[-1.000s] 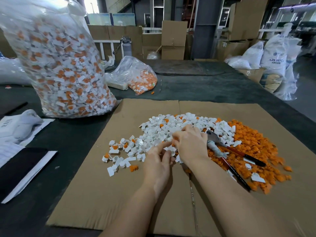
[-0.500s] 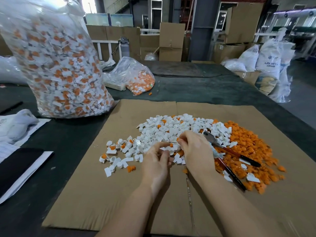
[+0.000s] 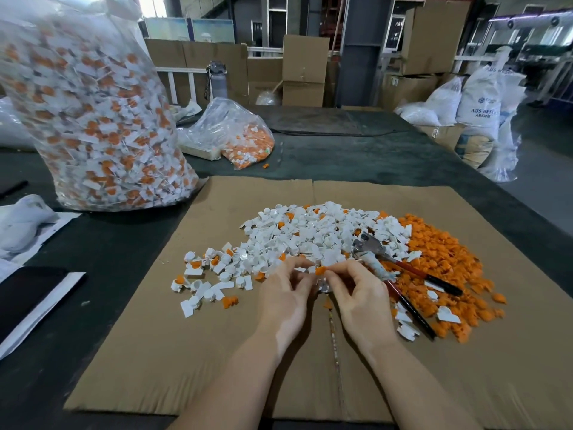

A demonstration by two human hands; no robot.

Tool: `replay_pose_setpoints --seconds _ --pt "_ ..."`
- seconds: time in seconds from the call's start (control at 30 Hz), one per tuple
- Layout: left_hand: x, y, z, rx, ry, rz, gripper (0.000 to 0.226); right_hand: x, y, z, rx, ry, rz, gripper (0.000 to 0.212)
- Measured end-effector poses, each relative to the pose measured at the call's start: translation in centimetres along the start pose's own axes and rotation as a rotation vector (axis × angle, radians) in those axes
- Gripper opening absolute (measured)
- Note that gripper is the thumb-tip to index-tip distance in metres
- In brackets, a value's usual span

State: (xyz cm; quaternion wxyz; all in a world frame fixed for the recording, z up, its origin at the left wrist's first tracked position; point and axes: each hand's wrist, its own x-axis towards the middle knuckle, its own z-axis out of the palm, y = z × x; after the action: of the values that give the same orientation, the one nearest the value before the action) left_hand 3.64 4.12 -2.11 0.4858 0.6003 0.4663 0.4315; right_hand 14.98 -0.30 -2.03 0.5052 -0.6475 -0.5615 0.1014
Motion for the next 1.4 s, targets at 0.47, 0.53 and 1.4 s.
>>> replay_pose_setpoints --seconds 0.47,0.53,1.4 --pt "-0.25 0.26 -0.15 -0.041 -0.005 0.011 0.024 -0.37 0.03 0.16 -0.315 0.044 -0.173 0.024" --pt "-0.24 0.18 -0.12 -0.021 -0.002 0.018 0.025 -0.39 0.09 0.15 -0.310 0.035 -0.169 0.024" --pt "-0.70 0.27 0.11 0.085 -0.045 0.047 0.020 -0.54 0.00 0.11 -0.299 -0.029 -0.090 0.028"
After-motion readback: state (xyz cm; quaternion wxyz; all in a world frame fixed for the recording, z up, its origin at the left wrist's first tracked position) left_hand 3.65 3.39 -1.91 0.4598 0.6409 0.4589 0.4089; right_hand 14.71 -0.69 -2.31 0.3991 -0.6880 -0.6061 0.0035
